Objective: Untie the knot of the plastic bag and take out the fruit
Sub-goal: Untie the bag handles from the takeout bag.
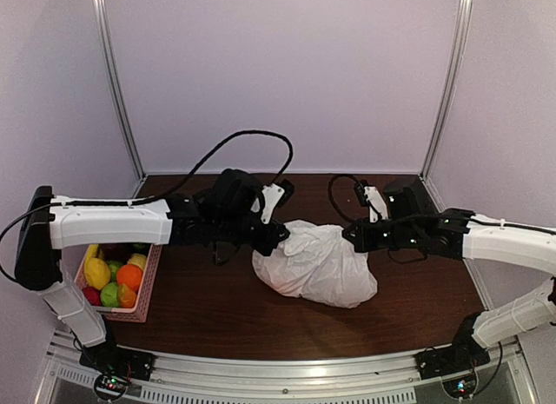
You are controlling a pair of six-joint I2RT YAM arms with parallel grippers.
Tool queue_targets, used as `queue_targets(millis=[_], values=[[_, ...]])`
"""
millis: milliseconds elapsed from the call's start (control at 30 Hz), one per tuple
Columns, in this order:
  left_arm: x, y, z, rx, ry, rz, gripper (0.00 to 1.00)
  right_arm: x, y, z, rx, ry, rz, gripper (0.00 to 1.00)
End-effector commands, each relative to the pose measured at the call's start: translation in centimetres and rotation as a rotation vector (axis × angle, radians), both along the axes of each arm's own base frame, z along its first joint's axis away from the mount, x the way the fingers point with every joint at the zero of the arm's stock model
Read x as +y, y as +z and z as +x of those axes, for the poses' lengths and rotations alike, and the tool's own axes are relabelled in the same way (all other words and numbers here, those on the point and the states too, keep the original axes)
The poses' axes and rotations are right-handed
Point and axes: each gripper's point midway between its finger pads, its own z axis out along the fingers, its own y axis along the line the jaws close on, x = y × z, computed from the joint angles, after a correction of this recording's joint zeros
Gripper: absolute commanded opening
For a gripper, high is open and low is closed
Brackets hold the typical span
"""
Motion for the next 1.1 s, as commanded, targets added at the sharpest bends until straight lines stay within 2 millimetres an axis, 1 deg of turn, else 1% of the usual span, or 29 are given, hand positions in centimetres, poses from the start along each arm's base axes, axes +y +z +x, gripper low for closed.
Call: queue_targets(millis=[0, 100, 167, 233, 333, 500, 633, 733, 900, 967, 1067], values=[[1.3, -1.4, 0.4, 0.032, 0.07, -0.007, 0.0, -1.5, -2.0, 0.1, 0.029, -0.06, -0.026, 0.0], [1.8, -2.3, 0.4, 0.054, 0.097, -0.008, 0.0, -1.6, -3.0, 0.0, 0.048, -0.065, -0.032, 0.0], [1.9, -2.6, 0.4, 0.063, 0.106, -0.014, 0.0, -1.5, -3.1, -0.2, 0.05, -0.058, -0.025, 0.0], [1.8, -2.5, 0.2, 0.067, 0.099, -0.026, 0.0, -1.2, -2.5, -0.3, 0.044, -0.037, -0.012, 0.0], [1.5, -1.9, 0.0, 0.061, 0.078, -0.047, 0.0, -0.5, -1.0, -0.4, 0.027, 0.012, -0.003, 0.0], [1.1, -1.3, -0.1, 0.057, 0.063, -0.07, 0.0, 0.3, 1.0, -0.4, 0.007, 0.073, -0.03, 0.23], [1.0, -1.0, -0.3, 0.062, 0.056, -0.086, 0.0, 0.7, 2.0, 0.2, -0.007, 0.098, -0.046, 0.35], [1.0, -0.8, -0.3, 0.061, 0.058, -0.096, 0.0, 1.1, 2.0, 0.9, 0.006, 0.122, -0.054, 0.4], [1.0, -0.8, -0.3, 0.063, 0.059, -0.099, 0.0, 2.5, 1.9, 1.6, 0.033, 0.194, -0.036, 0.45], [1.0, -0.8, -0.3, 0.064, 0.058, -0.1, 0.0, 3.1, 1.7, 1.9, 0.048, 0.225, -0.031, 0.47], [1.1, -0.8, -0.3, 0.065, 0.06, -0.098, 0.0, 4.0, 1.9, 1.9, 0.061, 0.271, -0.008, 0.48]])
